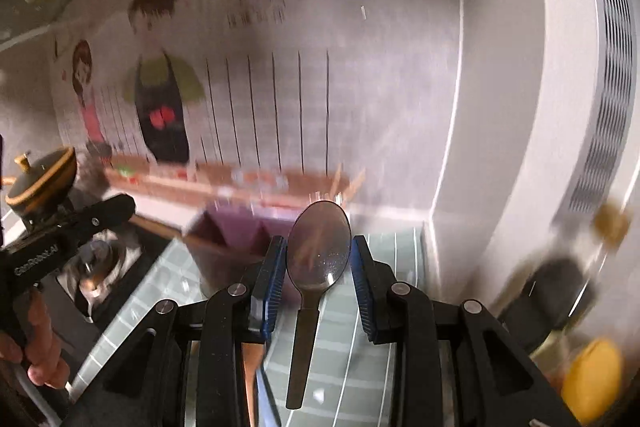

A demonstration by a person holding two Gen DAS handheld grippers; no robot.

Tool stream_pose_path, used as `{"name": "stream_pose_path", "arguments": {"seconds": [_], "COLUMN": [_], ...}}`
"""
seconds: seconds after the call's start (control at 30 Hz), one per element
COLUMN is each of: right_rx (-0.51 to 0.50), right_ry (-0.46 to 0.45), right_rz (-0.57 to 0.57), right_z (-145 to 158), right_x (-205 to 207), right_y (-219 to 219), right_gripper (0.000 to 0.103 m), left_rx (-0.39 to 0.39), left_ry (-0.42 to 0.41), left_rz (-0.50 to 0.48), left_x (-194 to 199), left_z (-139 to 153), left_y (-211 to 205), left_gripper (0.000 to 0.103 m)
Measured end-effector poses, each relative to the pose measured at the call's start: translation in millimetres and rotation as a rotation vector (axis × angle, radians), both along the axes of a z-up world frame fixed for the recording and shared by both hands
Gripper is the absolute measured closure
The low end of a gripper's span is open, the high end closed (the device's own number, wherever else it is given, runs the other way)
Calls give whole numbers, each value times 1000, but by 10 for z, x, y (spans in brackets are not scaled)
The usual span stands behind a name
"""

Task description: Organize utensils

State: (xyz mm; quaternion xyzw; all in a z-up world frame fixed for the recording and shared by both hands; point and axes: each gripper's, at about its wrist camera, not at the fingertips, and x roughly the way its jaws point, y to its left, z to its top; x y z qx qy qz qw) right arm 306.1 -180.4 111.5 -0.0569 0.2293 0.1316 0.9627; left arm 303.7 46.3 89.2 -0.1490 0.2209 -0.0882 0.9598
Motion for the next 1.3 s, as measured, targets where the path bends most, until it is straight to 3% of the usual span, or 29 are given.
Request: {"name": "stream_pose_path", "arguments": {"seconds": [0.17, 0.47, 0.5, 0.53, 0.6, 0.77, 0.97, 1.13, 1.3], "right_rx": [-27, 9, 17, 23, 26, 25, 46, 49, 49], "right_ry": [-22, 94, 110, 123, 143, 176, 217, 236, 250], "right_rz": [9, -19, -19, -20, -23, -40, -72, -82, -84], "right_z": [94, -368, -427, -480, -562, -772, -965, -1043, -1092], "right_x": [-34, 35, 41, 45, 64, 69, 140, 188, 249], "right_y": [26, -71, -84, -98, -106, -148, -248, -278, -269], "right_gripper": [73, 73, 73, 73, 73, 73, 73, 73, 73], "left_rx": [-1, -108, -125, -131, -123, -42, -20, -21, 6], "left_ry": [69, 386, 414, 429, 453, 526, 591, 598, 597], "left_rz": [18, 54, 44, 41, 51, 73, 151, 237, 251], "left_x": [56, 189, 196, 209, 236, 329, 492, 603, 752], "left_z": [-120, -1136, -1262, -1344, -1520, -1762, -1937, -1995, -1994], "left_y": [102, 120, 91, 64, -21, -219, -260, -231, -307], "left_gripper": [100, 96, 89, 75, 62, 61, 62, 62, 62]}}
